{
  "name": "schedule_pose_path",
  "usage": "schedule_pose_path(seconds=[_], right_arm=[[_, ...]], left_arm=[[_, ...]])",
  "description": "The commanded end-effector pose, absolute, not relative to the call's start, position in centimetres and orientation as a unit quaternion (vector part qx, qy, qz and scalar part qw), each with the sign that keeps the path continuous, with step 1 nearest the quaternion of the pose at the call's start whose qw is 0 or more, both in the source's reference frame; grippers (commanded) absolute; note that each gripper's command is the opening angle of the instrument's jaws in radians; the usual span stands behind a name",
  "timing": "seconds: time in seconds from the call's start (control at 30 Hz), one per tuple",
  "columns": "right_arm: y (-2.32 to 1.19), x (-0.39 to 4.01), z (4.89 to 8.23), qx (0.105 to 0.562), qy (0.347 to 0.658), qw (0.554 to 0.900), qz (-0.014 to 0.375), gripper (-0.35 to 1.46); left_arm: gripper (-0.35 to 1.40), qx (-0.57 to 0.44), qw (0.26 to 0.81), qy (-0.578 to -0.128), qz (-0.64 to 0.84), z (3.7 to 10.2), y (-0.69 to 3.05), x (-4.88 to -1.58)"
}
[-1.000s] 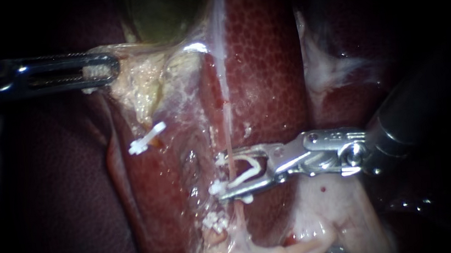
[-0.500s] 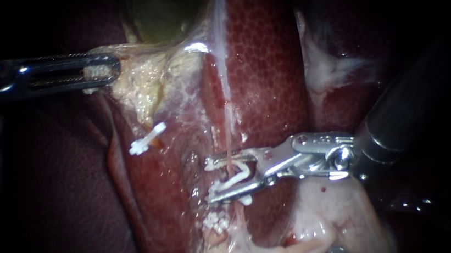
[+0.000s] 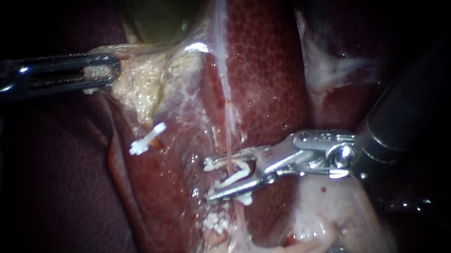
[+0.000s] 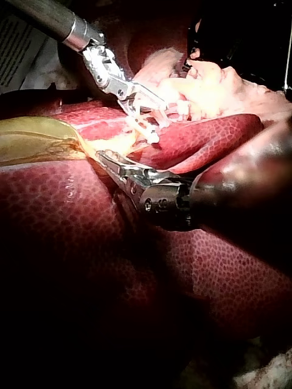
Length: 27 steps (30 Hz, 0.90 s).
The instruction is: Clipping third clip right tube
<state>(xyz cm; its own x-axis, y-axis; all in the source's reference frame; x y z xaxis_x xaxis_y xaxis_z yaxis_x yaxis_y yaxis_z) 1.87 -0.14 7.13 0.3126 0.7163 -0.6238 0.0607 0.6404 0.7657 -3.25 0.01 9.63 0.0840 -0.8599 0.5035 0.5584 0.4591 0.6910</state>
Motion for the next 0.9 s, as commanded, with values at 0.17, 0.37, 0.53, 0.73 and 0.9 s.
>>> schedule_pose_path(seconds=[0.17, 0.37, 0.53, 0.73, 0.9], right_arm=[[-0.10, 1.86, 7.11, 0.357, 0.544, 0.724, 0.229, 0.39], [-0.08, 1.86, 7.10, 0.356, 0.545, 0.723, 0.230, 0.31], [-0.09, 1.82, 7.09, 0.364, 0.540, 0.719, 0.241, -0.05], [-0.08, 1.81, 7.08, 0.376, 0.535, 0.714, 0.249, -0.29], [-0.07, 1.79, 7.07, 0.382, 0.532, 0.712, 0.254, -0.35]], left_arm=[[-0.21, 0.163, 0.718, -0.463, -0.494, 9.63, 0.01, -3.25], [-0.21, 0.163, 0.718, -0.463, -0.494, 9.63, 0.01, -3.25], [-0.21, 0.163, 0.718, -0.463, -0.494, 9.63, 0.01, -3.25], [-0.21, 0.163, 0.718, -0.463, -0.494, 9.63, 0.01, -3.25], [-0.21, 0.163, 0.718, -0.463, -0.494, 9.63, 0.01, -3.25]])
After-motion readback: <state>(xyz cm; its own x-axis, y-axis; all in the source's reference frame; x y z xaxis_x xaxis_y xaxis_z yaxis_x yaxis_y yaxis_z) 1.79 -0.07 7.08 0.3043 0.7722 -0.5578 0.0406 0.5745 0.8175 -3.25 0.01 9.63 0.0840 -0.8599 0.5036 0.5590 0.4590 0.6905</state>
